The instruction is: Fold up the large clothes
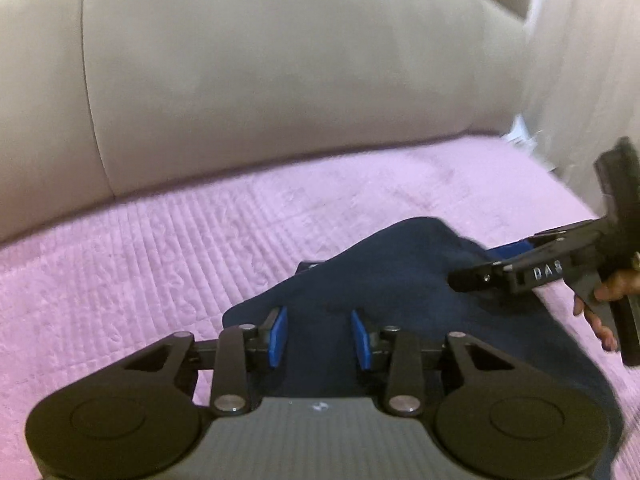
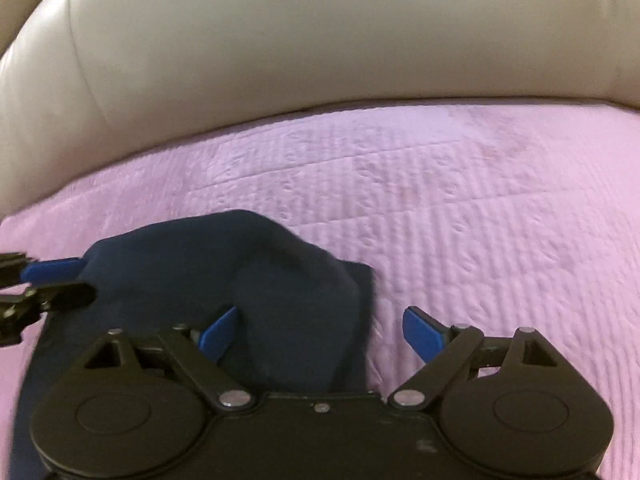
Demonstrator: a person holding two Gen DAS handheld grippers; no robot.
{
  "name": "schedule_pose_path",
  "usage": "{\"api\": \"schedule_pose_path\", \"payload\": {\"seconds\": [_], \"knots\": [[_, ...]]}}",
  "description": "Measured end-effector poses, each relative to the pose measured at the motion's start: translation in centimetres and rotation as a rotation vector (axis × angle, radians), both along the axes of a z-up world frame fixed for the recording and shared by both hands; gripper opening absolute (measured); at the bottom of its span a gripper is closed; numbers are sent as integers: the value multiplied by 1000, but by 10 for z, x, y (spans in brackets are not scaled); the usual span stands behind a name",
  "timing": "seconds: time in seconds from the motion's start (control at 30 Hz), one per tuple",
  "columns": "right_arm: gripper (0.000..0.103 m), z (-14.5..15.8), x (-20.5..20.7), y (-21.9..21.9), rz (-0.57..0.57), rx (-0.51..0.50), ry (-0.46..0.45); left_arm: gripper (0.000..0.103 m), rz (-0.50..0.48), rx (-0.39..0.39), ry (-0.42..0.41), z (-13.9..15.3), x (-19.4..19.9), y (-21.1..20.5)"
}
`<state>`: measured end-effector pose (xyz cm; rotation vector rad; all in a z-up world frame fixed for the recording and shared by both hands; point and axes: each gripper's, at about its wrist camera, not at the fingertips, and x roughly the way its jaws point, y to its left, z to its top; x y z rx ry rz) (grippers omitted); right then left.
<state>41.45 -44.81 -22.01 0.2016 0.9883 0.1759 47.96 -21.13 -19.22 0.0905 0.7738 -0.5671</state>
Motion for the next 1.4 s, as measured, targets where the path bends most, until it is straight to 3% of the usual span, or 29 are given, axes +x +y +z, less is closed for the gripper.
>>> {"api": "schedule_pose_path", "payload": {"seconds": [0.07, 0.13, 0.2, 0.3, 0.37, 0.43, 0.5, 0.53, 0.57, 0.63, 0.67, 0.73, 0.8, 0.87, 0.9, 1.0, 1.1, 1.2, 1.3, 1.4], "knots": [[101, 23, -21, 4, 32, -43, -57, 58, -15, -35, -8, 19, -22, 10], [102, 49, -48, 11, 92, -58, -122, 87, -88, -87, -3, 34, -46, 16], [102, 62, -69, 23, 175, -20, -124, 92, -187, -57, 15, 39, -71, 11], [102, 54, -91, 49, 284, -47, -80, 86, -245, 93, 83, 19, -95, -8], [102, 33, -96, 64, 334, -95, -46, 91, -215, 119, 116, -2, -100, -11], [103, 7, -97, 61, 333, -164, -48, 96, -154, 66, 211, -24, -91, -1], [103, -17, -92, 31, 229, 20, 12, 98, -86, -67, 359, -46, -79, 16], [103, -26, -89, 20, 184, 104, 63, 98, -76, -93, 375, -50, -79, 19], [103, -24, -91, 15, 191, 98, 62, 98, -88, -72, 328, -47, -85, 18], [103, -12, -99, 19, 226, -14, 24, 97, -111, -8, 238, -36, -97, 10], [103, -7, -100, 18, 227, -44, 30, 96, -111, -4, 239, -32, -99, 9], [102, 8, -107, 16, 194, -93, 39, 84, -91, -74, 333, -26, -97, 16], [101, 31, -122, 14, 143, -78, -42, 83, -57, -139, 434, -23, -96, 26], [101, 48, -145, 16, 149, 30, -137, 85, -50, -148, 424, -21, -103, 29], [101, 50, -154, 25, 184, 37, -148, 88, -66, -131, 409, -22, -107, 27], [101, 26, -169, 62, 303, -116, -96, 100, -78, -104, 390, -38, -119, 26], [103, -16, -182, 64, 361, -218, -46, 101, -76, -93, 385, -53, -120, 35], [103, -31, -186, 17, 218, 4, -3, 101, -44, -147, 407, -65, -128, 48], [103, -22, -188, 9, 250, -66, 30, 101, -47, -133, 395, -58, -136, 49], [102, -6, -173, -15, 211, 55, 112, 96, -61, -181, 422, -44, -126, 58]]}}
